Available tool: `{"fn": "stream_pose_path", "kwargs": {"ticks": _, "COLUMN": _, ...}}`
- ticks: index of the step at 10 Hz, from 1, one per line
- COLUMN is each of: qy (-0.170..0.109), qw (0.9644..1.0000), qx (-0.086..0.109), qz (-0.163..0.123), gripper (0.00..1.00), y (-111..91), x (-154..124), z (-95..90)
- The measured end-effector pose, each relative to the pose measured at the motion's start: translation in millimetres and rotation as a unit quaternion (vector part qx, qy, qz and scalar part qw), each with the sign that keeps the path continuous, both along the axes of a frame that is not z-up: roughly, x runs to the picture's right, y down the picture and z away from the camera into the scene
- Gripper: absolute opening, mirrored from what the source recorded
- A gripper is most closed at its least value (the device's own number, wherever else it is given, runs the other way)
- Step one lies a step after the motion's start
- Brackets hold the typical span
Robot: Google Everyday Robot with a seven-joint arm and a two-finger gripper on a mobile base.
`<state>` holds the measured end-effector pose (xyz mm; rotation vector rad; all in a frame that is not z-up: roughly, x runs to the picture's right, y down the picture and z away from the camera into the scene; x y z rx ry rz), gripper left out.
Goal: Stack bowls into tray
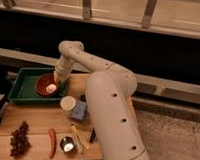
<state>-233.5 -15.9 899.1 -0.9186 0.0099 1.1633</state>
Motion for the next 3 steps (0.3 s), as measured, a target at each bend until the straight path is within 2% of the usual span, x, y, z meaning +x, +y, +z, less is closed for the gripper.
{"fn": "stream_pose_path", "kwargs": {"ticks": 3, "qy": 0.000, "qw": 1.0000, "qx": 0.000, "qz": 0.000, "gripper": 0.51, "y": 0.1, "x": 1.1, "z": 0.4}}
